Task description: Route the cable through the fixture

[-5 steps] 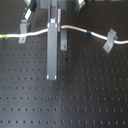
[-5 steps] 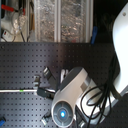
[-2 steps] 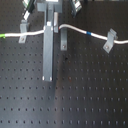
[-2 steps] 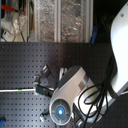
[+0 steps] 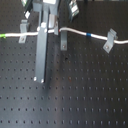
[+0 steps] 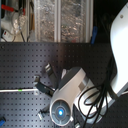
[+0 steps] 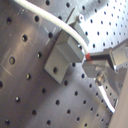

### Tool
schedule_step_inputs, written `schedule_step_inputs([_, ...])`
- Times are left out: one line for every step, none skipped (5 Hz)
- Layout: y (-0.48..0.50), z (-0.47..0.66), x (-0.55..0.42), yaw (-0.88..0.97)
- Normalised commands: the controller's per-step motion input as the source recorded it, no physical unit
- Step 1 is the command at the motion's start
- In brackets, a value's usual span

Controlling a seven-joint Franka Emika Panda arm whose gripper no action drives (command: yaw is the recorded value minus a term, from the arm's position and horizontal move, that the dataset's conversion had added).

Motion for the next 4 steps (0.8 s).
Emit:
schedule_step_inputs([0.018,0.46,-0.078,0.19])
schedule_step_inputs([-0.021,0.0,-0.006,0.0])
schedule_step_inputs([-0.493,-0.07,-0.022,-0.45])
schedule_step_inputs([-0.28,-0.03,-0.015,-0.47])
